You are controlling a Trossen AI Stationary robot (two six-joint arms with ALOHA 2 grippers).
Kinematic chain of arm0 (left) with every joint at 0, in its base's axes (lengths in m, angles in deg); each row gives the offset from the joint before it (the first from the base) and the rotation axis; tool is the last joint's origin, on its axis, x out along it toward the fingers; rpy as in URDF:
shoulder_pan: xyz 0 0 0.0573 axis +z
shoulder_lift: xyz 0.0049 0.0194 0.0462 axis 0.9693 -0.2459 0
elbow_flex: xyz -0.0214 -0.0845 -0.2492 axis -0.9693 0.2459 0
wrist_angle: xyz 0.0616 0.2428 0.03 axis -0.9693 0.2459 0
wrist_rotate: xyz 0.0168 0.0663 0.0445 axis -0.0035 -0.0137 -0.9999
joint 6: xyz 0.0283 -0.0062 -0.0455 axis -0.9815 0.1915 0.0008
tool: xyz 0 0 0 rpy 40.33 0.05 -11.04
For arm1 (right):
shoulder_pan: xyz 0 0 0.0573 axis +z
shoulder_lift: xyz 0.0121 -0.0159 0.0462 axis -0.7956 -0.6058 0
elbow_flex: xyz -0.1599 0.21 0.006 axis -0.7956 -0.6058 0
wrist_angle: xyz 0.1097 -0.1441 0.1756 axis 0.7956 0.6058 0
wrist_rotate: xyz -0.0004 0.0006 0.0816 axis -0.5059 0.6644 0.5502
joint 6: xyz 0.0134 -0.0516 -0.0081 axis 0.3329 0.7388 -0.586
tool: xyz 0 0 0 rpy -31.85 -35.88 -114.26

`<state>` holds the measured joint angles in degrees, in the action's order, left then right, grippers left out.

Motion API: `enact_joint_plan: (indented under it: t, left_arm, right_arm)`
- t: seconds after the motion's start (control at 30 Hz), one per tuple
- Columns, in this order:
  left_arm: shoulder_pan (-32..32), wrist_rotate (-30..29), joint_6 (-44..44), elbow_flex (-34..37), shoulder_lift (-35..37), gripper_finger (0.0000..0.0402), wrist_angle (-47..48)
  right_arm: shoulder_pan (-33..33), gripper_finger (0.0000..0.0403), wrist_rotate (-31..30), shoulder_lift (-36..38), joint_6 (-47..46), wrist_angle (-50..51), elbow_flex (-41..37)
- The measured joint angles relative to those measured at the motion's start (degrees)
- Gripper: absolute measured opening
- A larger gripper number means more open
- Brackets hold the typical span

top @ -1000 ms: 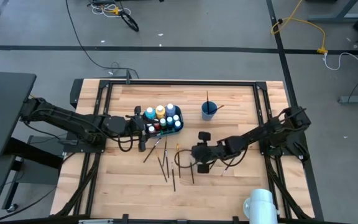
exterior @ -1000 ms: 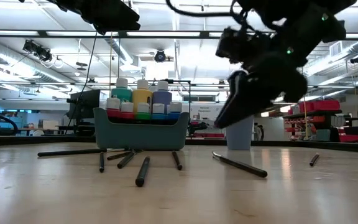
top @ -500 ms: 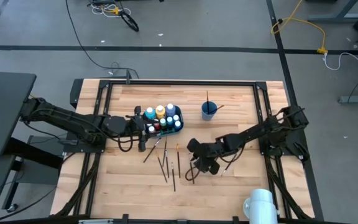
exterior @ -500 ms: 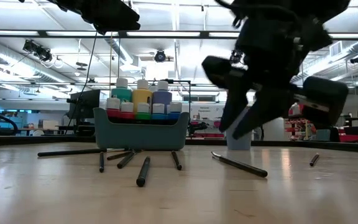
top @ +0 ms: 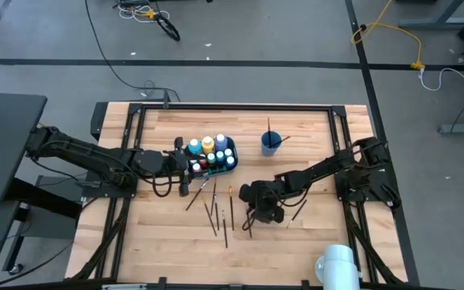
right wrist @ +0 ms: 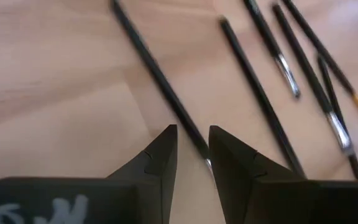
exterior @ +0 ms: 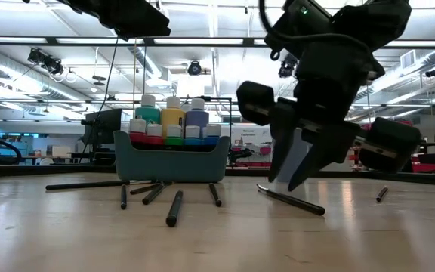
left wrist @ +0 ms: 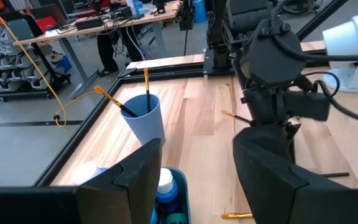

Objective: Pick & Place Paint Supplies
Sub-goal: Put the silver paint brush into the blue cup

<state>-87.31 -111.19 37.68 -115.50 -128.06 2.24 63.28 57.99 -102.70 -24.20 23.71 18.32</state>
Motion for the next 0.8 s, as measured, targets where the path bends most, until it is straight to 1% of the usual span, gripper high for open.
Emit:
enact_joint_plan:
  t: [0.1,0.27,0.37,0.5,0.6,0.67,0.8]
  left_arm:
    - [0.01,0.0,-0.84,0.0,0.0,0.021,0.04]
    - [0.01,0.0,-2.01,0.0,0.0,0.021,0.09]
    - [-0.01,0.0,-2.05,0.0,0.0,0.021,0.09]
    - [0.01,0.0,-2.16,0.0,0.0,0.021,0.28]
    - [0.01,0.0,-2.16,0.0,0.0,0.021,0.43]
    - [-0.01,0.0,-2.16,0.0,0.0,0.021,0.55]
    - [0.01,0.0,-2.54,0.0,0.0,0.021,0.55]
  right_arm:
    - [0.02,0.0096,2.24,0.0,2.79,-0.76,0.0]
    - [0.02,0.0096,4.33,0.0,2.9,-1.5,0.0]
    - [0.21,0.0096,7.47,-0.9,2.88,-2.77,0.05]
    - [1.34,0.0096,7.78,-4.85,2.83,-8.17,0.04]
    - [1.86,0.0096,6.68,-6.71,2.78,-12.58,0.07]
    - [1.92,0.0096,6.45,-7.04,2.86,-13.47,0.13]
    - [1.59,0.0096,8.22,-7.15,1.77,-13.36,0.13]
